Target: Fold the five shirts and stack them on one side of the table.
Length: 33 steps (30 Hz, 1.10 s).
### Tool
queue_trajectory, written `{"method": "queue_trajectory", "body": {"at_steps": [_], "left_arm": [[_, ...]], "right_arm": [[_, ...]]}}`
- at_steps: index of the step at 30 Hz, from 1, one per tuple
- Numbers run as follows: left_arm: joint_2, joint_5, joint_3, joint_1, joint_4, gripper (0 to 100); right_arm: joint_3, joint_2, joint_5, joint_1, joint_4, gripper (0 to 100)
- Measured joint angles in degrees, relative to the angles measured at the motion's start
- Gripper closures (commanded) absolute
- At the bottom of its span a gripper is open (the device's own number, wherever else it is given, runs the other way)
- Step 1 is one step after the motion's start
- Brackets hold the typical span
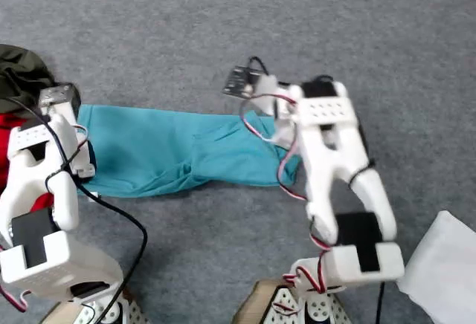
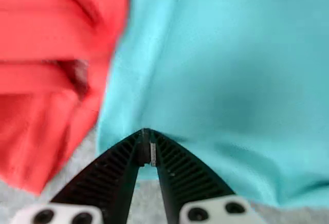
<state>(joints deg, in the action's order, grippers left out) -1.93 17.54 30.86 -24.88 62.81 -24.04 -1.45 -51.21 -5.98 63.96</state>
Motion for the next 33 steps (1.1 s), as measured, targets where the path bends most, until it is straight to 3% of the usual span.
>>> {"method": "queue_trajectory", "body": {"at_steps": [6, 11, 13, 25, 33], "left_arm": [[0.0, 0.0, -11.08, 0.0, 12.31, 98], [-0.09, 0.0, -25.85, -2.02, 20.48, 85], [-1.41, 0.09, -30.68, -2.64, 22.68, 86], [-26.81, 4.22, -45.01, -3.16, 27.08, 87], [-35.6, 4.22, -51.34, -3.16, 27.16, 87]], "right_arm": [[-8.53, -7.47, 0.97, 6.77, -2.73, 99.0], [-13.01, -10.64, 0.97, 8.09, -2.81, 99.0], [-14.42, -11.6, 0.97, 8.09, -2.81, 99.0], [-21.71, -18.9, 0.97, 8.09, -2.81, 99.0], [-22.95, -20.66, 0.97, 8.09, -2.81, 99.0]]}}
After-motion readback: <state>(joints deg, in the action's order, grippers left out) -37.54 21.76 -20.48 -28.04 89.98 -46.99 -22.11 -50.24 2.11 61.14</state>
